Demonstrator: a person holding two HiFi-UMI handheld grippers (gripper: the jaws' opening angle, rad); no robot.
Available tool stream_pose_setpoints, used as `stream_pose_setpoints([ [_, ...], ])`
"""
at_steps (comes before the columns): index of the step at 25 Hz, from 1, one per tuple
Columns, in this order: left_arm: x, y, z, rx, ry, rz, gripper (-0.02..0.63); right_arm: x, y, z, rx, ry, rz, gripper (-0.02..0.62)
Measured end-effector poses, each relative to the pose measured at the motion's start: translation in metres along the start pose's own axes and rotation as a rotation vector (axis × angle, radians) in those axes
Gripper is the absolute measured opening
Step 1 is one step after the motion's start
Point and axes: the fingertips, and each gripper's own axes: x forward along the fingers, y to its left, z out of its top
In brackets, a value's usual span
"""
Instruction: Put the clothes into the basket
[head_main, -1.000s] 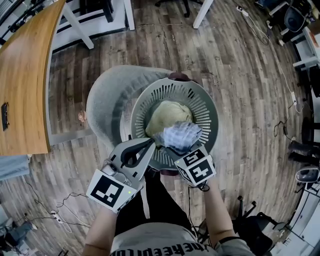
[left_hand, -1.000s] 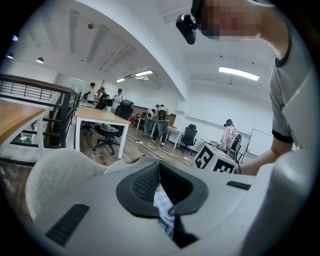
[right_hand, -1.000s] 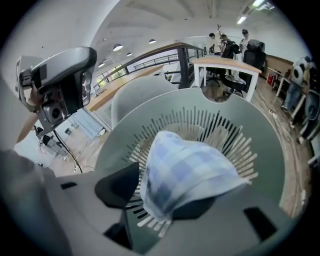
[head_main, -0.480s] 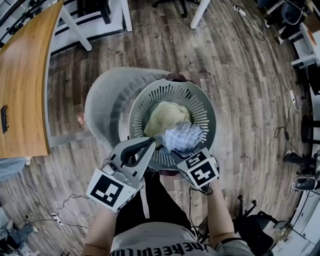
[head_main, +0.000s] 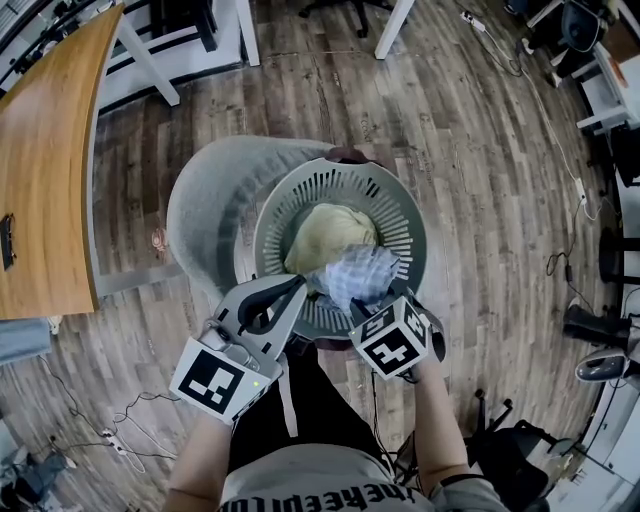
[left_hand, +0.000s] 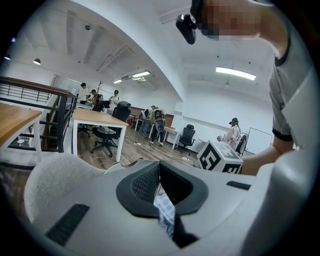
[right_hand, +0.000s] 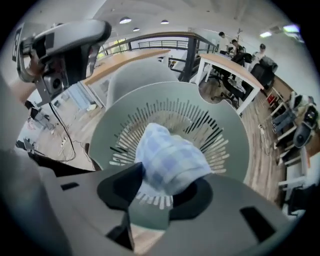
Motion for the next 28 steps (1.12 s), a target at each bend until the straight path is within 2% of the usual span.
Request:
stream_pose_setpoints([
  [6,-0.002,-0.001,0.002,0.002,-0.006,0.002,0.015,-0.016,-0.007,0.002,0.069,-0.06,0.002,0.162],
  [11,-0.002,-0.004,0.003,0.011,-0.008,0.0,0.015,-0.025,-0.005,0.01,0.066,-0.1,-0.006,0.156],
  [16,-0.005,-0.006,0.005,0.02,-0.011,0.003,0.015,-0.042,-0.008,0.026,0.086,-0.19,-0.014,0.136],
  [23,-0.011,-0.007,0.009,0.048,-0.025,-0.006,0.015,-0.056,-0.011,0.043,0.147,-0.313,-0.061,0.014],
  [28,-0.018,-0.014,0.01,0.054,-0.018,-0.038,0.015,-0.066,0.002,0.054,0.187,-0.397,-0.047,0.011],
])
